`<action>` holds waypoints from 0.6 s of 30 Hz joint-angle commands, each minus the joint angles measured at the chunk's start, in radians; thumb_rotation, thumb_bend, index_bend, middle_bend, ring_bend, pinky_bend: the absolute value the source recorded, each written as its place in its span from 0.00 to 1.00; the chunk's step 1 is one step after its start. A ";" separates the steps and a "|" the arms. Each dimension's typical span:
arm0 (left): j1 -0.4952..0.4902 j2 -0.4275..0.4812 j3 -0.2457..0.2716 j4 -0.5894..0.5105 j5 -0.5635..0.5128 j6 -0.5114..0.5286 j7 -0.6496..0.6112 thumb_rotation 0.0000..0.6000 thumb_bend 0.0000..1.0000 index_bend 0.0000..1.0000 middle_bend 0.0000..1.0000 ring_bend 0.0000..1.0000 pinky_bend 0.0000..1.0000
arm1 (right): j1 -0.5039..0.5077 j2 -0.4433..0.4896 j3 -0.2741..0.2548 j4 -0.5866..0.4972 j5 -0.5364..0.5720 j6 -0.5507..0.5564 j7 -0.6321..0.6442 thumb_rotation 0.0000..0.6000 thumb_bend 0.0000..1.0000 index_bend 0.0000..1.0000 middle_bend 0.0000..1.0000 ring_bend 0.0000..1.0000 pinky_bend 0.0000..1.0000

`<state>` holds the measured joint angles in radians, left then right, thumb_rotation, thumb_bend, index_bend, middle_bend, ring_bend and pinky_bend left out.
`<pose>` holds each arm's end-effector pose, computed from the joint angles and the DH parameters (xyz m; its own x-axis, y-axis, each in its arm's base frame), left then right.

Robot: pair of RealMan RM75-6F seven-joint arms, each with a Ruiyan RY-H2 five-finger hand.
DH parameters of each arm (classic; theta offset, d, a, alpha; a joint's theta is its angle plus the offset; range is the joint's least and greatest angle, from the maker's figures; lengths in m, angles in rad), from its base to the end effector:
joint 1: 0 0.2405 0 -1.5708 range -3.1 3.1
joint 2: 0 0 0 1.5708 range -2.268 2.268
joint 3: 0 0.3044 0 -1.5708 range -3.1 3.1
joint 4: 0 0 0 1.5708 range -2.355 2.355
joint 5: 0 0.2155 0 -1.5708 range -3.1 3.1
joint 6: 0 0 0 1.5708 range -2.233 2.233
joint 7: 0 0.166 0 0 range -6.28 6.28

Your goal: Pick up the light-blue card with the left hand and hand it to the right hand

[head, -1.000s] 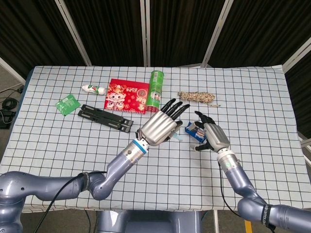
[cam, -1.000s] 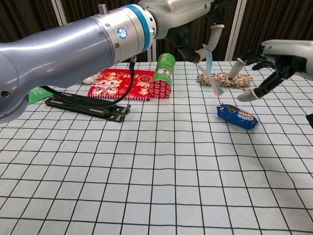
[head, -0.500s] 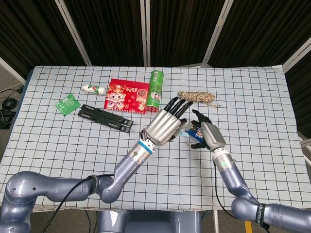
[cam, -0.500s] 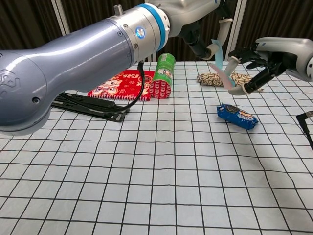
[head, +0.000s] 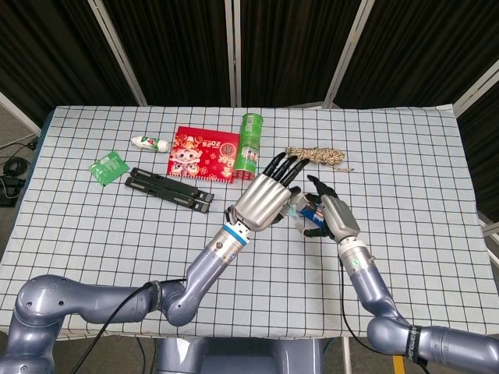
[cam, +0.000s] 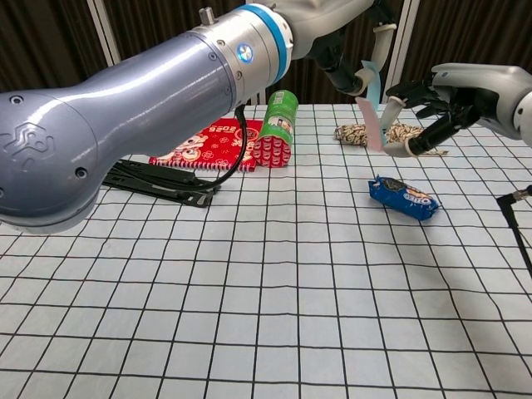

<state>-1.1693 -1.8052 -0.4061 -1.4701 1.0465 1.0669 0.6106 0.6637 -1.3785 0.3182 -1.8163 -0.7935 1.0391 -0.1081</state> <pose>0.0756 0.4077 -0.0619 0.3443 -0.0224 0.9386 0.7009 -0.6590 -0.2728 -0.1742 -0.3843 0.0409 -0.1315 -0.3239 0.9369 -0.9894 -0.0163 -0.1445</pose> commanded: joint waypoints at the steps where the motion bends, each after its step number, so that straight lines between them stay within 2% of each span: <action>1: -0.001 -0.002 0.002 0.002 0.001 0.002 -0.005 1.00 0.60 0.85 0.00 0.00 0.00 | 0.001 -0.001 0.001 -0.002 0.003 0.002 0.000 1.00 0.21 0.52 0.00 0.00 0.00; 18: -0.014 -0.039 0.003 0.026 0.004 0.019 -0.027 1.00 0.60 0.85 0.00 0.00 0.00 | 0.005 0.000 0.003 -0.015 0.017 0.015 -0.007 1.00 0.24 0.54 0.01 0.00 0.00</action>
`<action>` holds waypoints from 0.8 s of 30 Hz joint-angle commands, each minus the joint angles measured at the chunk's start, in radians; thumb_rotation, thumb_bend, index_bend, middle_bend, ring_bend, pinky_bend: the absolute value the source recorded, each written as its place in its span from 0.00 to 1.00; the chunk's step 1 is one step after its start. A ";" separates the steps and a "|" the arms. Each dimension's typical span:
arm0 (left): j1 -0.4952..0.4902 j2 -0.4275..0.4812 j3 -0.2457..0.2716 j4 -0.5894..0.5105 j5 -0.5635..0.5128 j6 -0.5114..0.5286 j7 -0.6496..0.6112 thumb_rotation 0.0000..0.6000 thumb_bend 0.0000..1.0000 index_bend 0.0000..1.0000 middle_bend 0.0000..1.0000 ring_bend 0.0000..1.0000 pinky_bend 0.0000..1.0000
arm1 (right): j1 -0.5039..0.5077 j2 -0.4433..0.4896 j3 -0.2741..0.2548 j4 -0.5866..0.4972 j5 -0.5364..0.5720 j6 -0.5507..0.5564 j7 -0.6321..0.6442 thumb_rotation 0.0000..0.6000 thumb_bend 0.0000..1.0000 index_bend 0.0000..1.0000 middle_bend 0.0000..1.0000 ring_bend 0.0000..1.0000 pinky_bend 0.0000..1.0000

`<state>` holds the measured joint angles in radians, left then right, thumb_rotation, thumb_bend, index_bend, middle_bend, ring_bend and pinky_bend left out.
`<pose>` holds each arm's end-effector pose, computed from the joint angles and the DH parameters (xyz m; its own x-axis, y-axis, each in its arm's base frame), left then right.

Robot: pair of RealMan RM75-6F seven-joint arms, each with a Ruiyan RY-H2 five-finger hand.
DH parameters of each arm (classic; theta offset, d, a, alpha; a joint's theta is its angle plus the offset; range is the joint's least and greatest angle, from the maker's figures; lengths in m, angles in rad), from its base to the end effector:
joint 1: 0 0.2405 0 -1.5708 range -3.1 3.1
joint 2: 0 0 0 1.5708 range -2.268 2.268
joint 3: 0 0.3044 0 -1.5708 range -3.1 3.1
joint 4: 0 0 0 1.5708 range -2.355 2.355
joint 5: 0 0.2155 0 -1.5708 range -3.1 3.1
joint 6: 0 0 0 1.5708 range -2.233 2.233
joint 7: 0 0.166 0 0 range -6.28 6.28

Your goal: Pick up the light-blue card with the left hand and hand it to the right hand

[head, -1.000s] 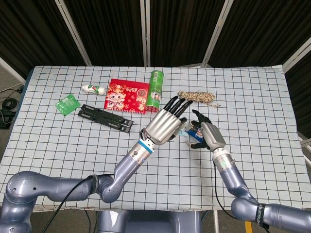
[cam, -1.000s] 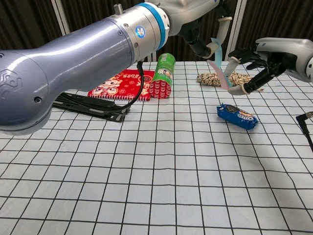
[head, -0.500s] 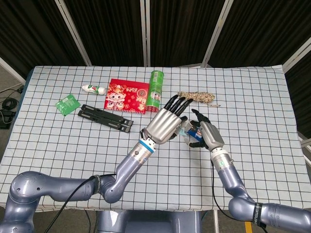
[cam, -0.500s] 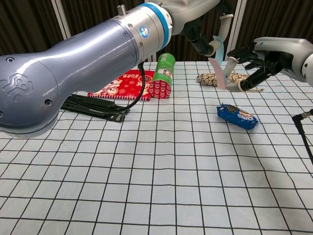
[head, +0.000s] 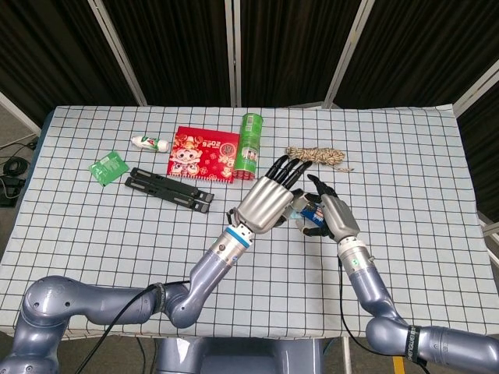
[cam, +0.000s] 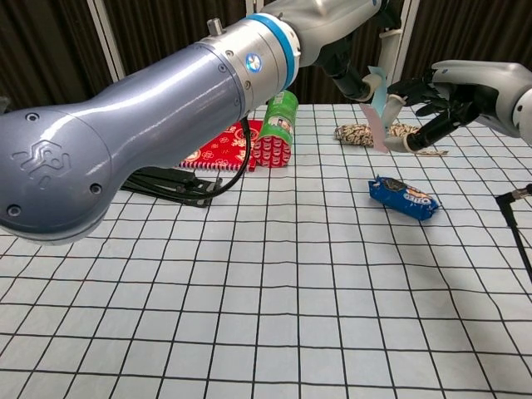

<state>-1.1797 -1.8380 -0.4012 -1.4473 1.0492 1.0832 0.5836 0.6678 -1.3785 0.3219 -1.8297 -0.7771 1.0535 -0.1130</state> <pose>0.0793 0.4037 -0.0711 0.3186 -0.0047 0.9479 0.7115 -0.6595 -0.2424 -0.1715 -0.3840 0.0421 -0.1437 -0.3183 0.9370 -0.9880 -0.0084 -0.1543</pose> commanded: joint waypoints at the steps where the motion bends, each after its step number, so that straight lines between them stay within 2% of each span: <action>1: -0.006 -0.010 -0.001 0.007 0.004 0.005 0.002 1.00 0.60 0.85 0.00 0.00 0.00 | 0.001 0.000 -0.001 -0.004 0.001 0.001 -0.002 1.00 0.24 0.53 0.01 0.00 0.00; 15: -0.014 -0.044 -0.015 0.042 0.006 0.026 -0.018 1.00 0.60 0.85 0.00 0.00 0.00 | 0.005 -0.007 -0.003 -0.011 0.007 0.010 -0.008 1.00 0.25 0.53 0.01 0.00 0.00; 24: -0.013 -0.056 -0.016 0.054 0.004 0.025 -0.032 1.00 0.60 0.85 0.00 0.00 0.00 | 0.012 -0.012 0.000 -0.014 0.020 0.012 -0.014 1.00 0.33 0.56 0.02 0.00 0.00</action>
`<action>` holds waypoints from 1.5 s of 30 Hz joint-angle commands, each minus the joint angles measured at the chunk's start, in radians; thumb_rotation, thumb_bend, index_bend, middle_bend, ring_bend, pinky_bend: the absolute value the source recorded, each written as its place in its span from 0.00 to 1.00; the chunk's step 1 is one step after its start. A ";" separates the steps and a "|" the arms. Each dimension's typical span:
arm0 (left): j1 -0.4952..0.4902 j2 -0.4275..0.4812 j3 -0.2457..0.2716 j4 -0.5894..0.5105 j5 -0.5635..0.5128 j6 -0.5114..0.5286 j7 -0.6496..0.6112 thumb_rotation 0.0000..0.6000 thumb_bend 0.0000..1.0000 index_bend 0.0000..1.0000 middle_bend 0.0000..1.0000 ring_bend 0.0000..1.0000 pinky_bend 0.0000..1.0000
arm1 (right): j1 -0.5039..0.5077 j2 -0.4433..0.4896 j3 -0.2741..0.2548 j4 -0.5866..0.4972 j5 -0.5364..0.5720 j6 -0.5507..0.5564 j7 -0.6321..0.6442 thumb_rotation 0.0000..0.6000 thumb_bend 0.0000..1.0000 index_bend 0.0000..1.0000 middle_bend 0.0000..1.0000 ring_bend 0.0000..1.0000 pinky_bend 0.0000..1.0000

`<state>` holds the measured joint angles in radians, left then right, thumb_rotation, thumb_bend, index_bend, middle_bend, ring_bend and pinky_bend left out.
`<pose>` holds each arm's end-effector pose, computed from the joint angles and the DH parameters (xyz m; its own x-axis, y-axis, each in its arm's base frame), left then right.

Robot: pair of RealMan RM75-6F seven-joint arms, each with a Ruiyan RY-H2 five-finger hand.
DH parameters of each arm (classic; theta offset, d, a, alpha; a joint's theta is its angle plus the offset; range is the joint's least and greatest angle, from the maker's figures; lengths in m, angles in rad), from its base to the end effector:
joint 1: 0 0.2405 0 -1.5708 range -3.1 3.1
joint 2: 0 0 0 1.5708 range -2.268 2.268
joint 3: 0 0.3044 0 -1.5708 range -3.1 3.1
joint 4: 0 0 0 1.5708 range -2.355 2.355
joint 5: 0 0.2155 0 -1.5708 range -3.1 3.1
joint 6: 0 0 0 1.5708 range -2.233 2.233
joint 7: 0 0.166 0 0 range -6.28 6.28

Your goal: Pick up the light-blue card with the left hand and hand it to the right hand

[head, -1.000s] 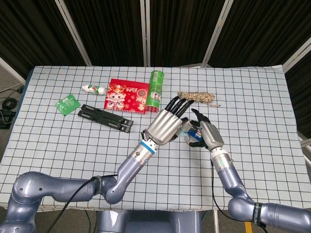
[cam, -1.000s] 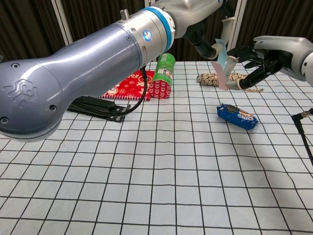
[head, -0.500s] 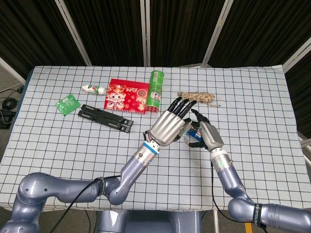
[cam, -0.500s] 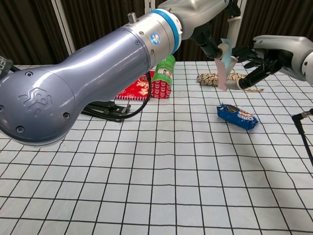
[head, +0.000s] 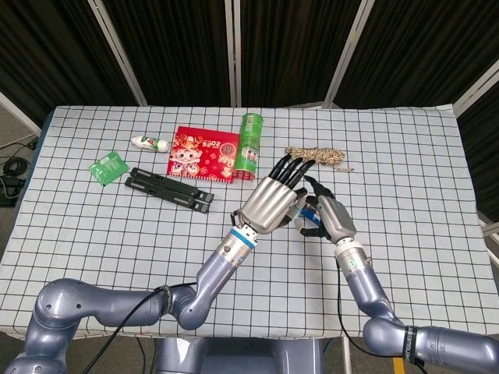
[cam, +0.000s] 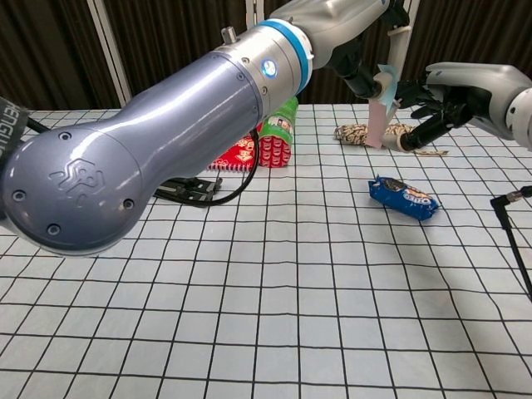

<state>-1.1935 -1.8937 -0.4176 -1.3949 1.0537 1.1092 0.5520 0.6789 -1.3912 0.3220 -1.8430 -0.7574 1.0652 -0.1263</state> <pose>0.0860 0.4030 -0.0813 0.2709 0.0028 0.9626 0.7366 -0.6444 -0.2054 -0.1652 -0.3824 0.0374 -0.1538 -0.3268 0.9325 -0.9864 -0.0046 -0.1643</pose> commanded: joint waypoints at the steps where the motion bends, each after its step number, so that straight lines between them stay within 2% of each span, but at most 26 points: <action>1: 0.001 -0.001 0.001 0.003 0.000 -0.001 -0.001 1.00 0.60 0.85 0.00 0.00 0.00 | 0.001 0.001 0.000 -0.001 0.001 0.000 -0.001 1.00 0.33 0.56 0.02 0.00 0.00; 10: 0.000 -0.004 -0.006 0.008 -0.003 -0.004 -0.012 1.00 0.60 0.85 0.00 0.00 0.00 | 0.002 -0.003 0.000 -0.003 0.004 -0.002 0.005 1.00 0.35 0.61 0.03 0.00 0.00; 17: 0.001 -0.005 -0.005 0.008 0.000 -0.006 -0.017 1.00 0.60 0.85 0.00 0.00 0.00 | 0.002 -0.006 0.000 -0.003 0.006 -0.002 0.011 1.00 0.43 0.75 0.05 0.00 0.00; 28: 0.002 0.005 -0.011 -0.008 0.008 -0.003 -0.022 1.00 0.60 0.85 0.00 0.00 0.00 | 0.003 -0.008 -0.015 0.011 0.004 0.002 -0.010 1.00 0.43 0.78 0.05 0.00 0.00; 33: 0.009 0.047 -0.035 -0.060 0.023 0.021 -0.015 1.00 0.60 0.85 0.00 0.00 0.00 | 0.001 -0.023 -0.066 0.069 0.024 -0.009 -0.058 1.00 0.43 0.78 0.05 0.00 0.00; 38: 0.030 0.103 -0.048 -0.128 0.015 0.037 -0.001 1.00 0.60 0.85 0.00 0.00 0.00 | -0.004 -0.041 -0.085 0.100 0.024 -0.004 -0.076 1.00 0.43 0.79 0.05 0.00 0.00; 45: 0.080 0.175 -0.023 -0.202 0.016 0.054 -0.009 1.00 0.60 0.85 0.00 0.00 0.00 | -0.012 -0.050 -0.096 0.106 -0.003 0.026 -0.107 1.00 0.43 0.79 0.05 0.00 0.00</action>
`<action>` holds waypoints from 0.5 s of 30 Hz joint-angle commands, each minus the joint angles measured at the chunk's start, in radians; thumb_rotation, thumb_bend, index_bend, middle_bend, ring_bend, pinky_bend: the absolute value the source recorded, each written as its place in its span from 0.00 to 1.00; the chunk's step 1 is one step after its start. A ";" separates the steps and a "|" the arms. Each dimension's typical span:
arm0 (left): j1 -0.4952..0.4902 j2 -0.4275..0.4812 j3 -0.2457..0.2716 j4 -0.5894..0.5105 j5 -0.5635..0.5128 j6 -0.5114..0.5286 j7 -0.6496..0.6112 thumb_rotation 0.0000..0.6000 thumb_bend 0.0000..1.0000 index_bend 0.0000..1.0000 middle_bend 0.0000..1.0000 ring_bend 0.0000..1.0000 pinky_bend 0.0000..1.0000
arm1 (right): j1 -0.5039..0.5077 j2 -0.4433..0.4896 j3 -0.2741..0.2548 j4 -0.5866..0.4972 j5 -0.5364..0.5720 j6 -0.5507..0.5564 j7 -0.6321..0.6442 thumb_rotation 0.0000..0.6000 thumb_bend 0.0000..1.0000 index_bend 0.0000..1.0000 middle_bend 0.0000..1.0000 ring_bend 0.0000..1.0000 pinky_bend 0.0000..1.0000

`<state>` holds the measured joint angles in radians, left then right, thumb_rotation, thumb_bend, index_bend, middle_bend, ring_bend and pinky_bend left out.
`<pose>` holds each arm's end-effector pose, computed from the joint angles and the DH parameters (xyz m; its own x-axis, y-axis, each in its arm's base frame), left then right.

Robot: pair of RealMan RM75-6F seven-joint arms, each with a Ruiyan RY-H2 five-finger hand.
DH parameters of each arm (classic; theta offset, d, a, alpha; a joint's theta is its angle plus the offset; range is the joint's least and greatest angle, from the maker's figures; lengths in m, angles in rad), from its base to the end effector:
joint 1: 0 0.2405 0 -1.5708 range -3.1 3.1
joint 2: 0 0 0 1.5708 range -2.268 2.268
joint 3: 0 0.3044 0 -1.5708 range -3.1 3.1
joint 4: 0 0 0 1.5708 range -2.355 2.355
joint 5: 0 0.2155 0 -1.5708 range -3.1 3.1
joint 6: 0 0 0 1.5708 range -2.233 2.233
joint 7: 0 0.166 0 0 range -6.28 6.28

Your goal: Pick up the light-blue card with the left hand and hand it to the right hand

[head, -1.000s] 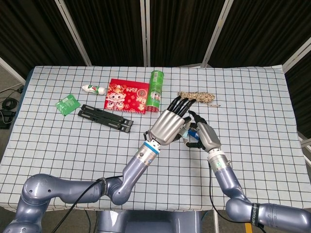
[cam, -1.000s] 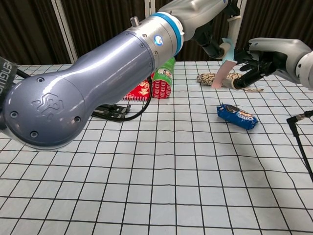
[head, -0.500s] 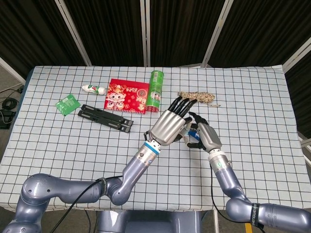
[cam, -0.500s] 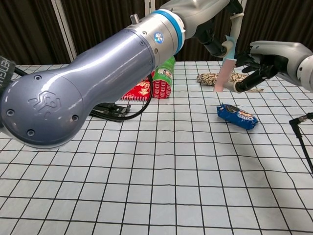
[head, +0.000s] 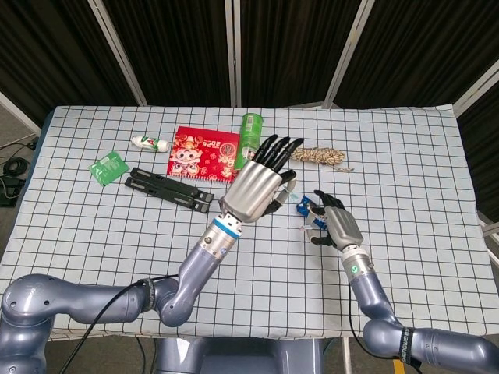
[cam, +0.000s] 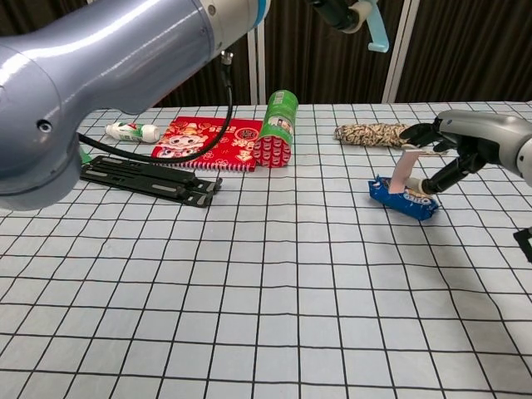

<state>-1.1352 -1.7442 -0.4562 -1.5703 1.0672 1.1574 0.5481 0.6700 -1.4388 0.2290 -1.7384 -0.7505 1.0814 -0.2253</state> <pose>0.0782 0.4099 -0.0164 0.1893 -0.0486 0.9807 0.7532 -0.6335 -0.1768 -0.2053 -0.3758 0.0138 0.0143 -0.3431 0.9392 -0.9994 0.0255 0.0245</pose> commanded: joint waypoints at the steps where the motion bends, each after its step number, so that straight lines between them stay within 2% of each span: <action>1: 0.035 0.040 0.028 -0.043 0.004 0.008 -0.008 1.00 0.60 0.85 0.00 0.00 0.00 | -0.005 -0.002 -0.005 0.001 -0.014 0.014 -0.012 1.00 0.43 0.79 0.05 0.00 0.00; 4: 0.082 0.096 0.072 -0.092 0.033 0.026 -0.010 1.00 0.60 0.85 0.00 0.00 0.00 | -0.010 0.002 -0.012 0.000 -0.029 0.021 -0.023 1.00 0.42 0.75 0.05 0.00 0.00; 5: 0.094 0.109 0.082 -0.101 0.037 0.031 -0.010 1.00 0.59 0.83 0.00 0.00 0.00 | -0.011 0.002 -0.015 0.002 -0.036 0.023 -0.027 1.00 0.40 0.67 0.03 0.00 0.00; 6: 0.112 0.132 0.100 -0.115 0.038 0.033 -0.008 1.00 0.53 0.77 0.00 0.00 0.00 | -0.012 0.005 -0.023 0.007 -0.049 0.022 -0.033 1.00 0.34 0.53 0.02 0.00 0.00; 7: 0.133 0.166 0.121 -0.139 0.037 0.026 -0.008 1.00 0.36 0.60 0.00 0.00 0.00 | -0.014 0.009 -0.031 0.013 -0.064 0.019 -0.037 1.00 0.28 0.42 0.01 0.00 0.00; 8: 0.145 0.190 0.133 -0.155 0.030 0.016 -0.007 1.00 0.24 0.43 0.00 0.00 0.00 | -0.015 0.012 -0.036 0.016 -0.072 0.017 -0.040 1.00 0.16 0.25 0.00 0.00 0.00; 9: 0.155 0.215 0.145 -0.174 0.020 0.003 -0.005 1.00 0.08 0.20 0.00 0.00 0.00 | -0.016 0.015 -0.041 0.020 -0.080 0.016 -0.044 1.00 0.07 0.13 0.00 0.00 0.00; 10: 0.170 0.255 0.161 -0.202 0.003 -0.017 0.000 1.00 0.00 0.04 0.00 0.00 0.00 | -0.017 0.020 -0.049 0.026 -0.098 0.017 -0.052 1.00 0.03 0.07 0.00 0.00 0.00; 12: 0.191 0.313 0.181 -0.240 -0.011 -0.034 0.000 1.00 0.00 0.00 0.00 0.00 0.00 | -0.020 0.028 -0.065 0.041 -0.137 0.028 -0.073 1.00 0.00 0.00 0.00 0.00 0.00; 15: 0.233 0.377 0.213 -0.268 0.012 -0.025 -0.020 1.00 0.00 0.00 0.00 0.00 0.00 | -0.033 0.038 -0.085 0.052 -0.196 0.059 -0.089 1.00 0.00 0.00 0.00 0.00 0.00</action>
<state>-0.9448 -1.4220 -0.2798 -1.8006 1.0725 1.1387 0.5411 0.6470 -1.4110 0.1615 -1.6985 -0.9102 1.1186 -0.2991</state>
